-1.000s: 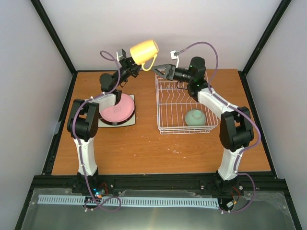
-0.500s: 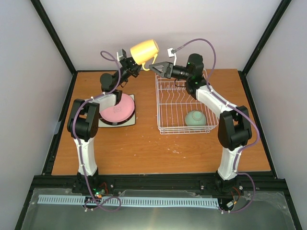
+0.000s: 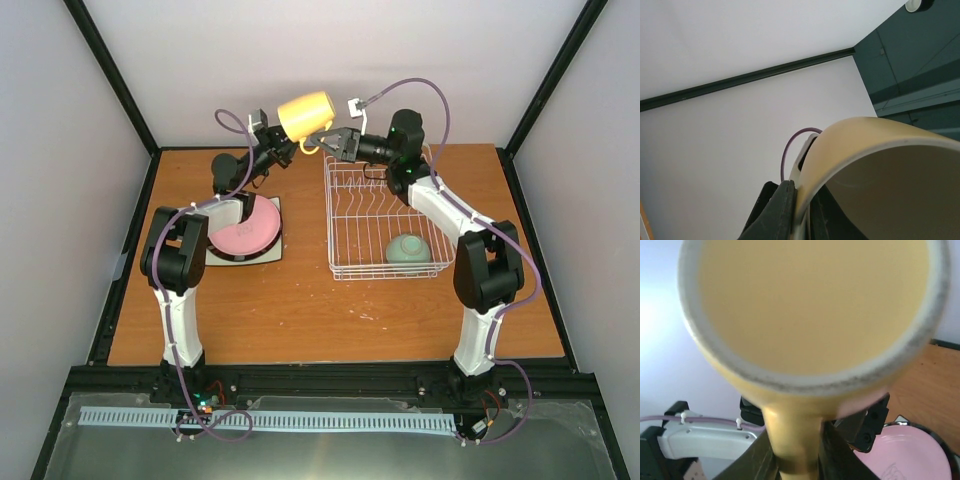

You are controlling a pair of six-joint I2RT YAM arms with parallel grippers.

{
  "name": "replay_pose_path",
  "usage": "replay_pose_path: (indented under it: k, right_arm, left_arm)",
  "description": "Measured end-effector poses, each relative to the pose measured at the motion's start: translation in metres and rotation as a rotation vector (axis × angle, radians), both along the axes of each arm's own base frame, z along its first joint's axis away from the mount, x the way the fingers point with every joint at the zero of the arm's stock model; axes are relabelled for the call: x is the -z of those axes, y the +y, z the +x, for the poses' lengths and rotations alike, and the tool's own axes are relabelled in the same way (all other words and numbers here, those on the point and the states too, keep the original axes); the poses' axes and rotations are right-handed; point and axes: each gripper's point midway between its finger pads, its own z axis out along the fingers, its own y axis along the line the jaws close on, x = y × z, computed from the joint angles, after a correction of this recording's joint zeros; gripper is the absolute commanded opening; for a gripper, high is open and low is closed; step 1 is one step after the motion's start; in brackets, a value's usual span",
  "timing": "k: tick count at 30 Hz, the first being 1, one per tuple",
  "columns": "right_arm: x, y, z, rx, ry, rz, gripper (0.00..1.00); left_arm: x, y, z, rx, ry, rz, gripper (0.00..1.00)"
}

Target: Load the mixed dishes into the dish rack

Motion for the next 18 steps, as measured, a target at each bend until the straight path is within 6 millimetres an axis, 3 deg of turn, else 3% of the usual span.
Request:
replay_pose_path:
  k: [2, 7, 18]
  right_arm:
    - [0.002, 0.000, 0.000, -0.002, -0.001, -0.002, 0.03]
    - [0.004, 0.000, 0.003, -0.001, -0.004, -0.003, 0.03]
    - [0.011, 0.000, 0.004, 0.000, 0.021, -0.027, 0.03]
  left_arm:
    - [0.000, 0.000, 0.000, 0.001, 0.001, 0.002, 0.03]
    - [0.002, 0.000, 0.001, -0.001, 0.012, 0.009, 0.04]
    - [0.003, -0.001, 0.001, 0.003, 0.007, 0.020, 0.32]
